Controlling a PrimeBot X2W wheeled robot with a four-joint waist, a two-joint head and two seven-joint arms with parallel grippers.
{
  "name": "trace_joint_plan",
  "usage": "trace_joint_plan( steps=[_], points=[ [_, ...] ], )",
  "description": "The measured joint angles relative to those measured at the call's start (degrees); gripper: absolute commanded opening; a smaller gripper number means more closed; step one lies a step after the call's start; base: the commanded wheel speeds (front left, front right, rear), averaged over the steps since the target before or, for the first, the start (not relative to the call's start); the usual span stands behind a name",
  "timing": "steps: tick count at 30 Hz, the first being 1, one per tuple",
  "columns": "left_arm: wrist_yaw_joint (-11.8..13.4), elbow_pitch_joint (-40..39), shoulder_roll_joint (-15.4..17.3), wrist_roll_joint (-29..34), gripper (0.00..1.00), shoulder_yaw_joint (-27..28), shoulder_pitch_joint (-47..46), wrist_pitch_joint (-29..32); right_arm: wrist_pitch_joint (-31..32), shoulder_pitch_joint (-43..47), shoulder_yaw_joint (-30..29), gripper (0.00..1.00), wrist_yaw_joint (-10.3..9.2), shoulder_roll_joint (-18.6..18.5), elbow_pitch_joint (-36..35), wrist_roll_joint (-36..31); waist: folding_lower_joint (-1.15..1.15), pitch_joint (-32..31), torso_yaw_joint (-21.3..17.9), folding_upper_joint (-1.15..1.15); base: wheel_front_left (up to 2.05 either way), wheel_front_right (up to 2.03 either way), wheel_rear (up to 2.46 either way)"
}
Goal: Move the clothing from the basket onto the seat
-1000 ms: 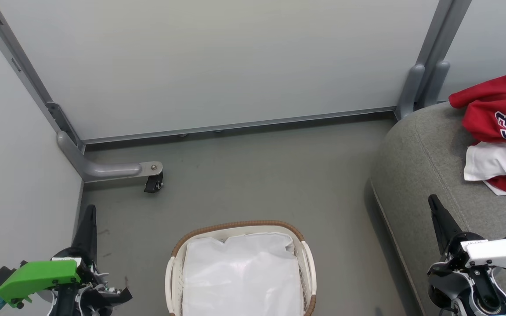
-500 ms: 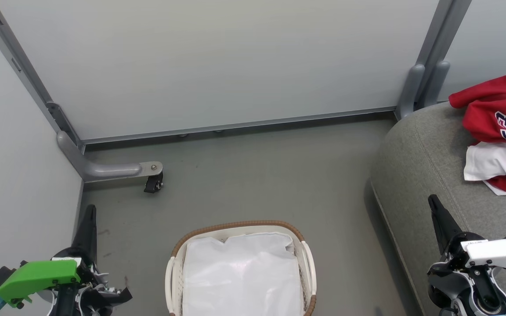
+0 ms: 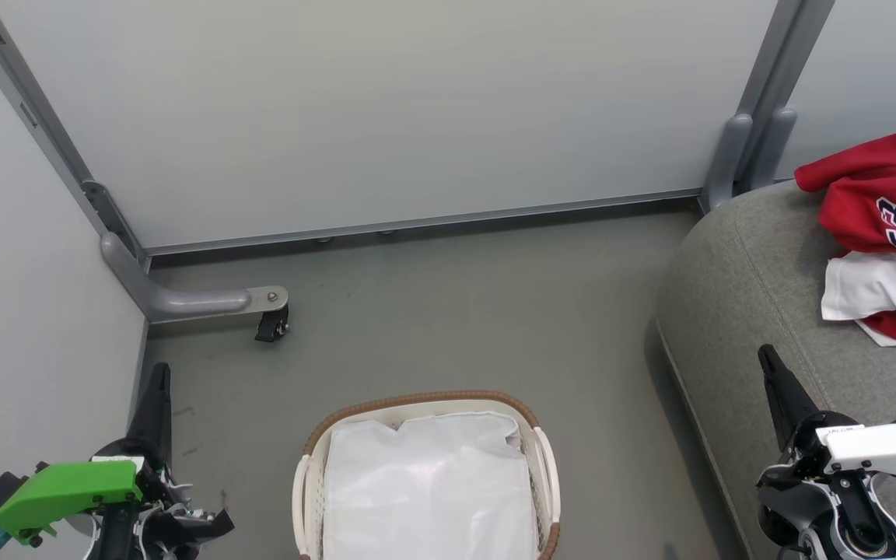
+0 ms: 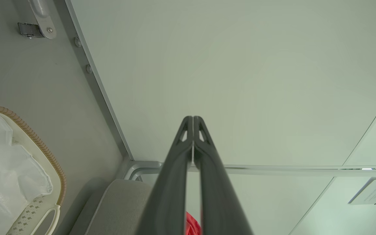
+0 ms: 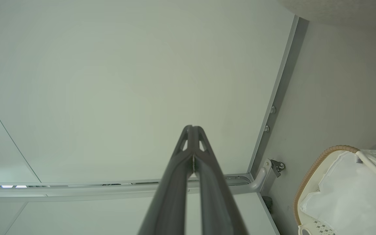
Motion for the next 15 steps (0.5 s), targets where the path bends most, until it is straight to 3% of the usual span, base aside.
trace_joint_plan(
  steps=[15],
  points=[
    [0.0, 0.0, 0.0, 0.0, 0.0, 0.0, 0.0, 0.0, 0.0, 0.0, 0.0, 0.0, 0.0, 0.0, 0.0, 0.0, 0.0, 0.0, 0.0, 0.0, 0.0, 0.0, 0.0]
  ],
)
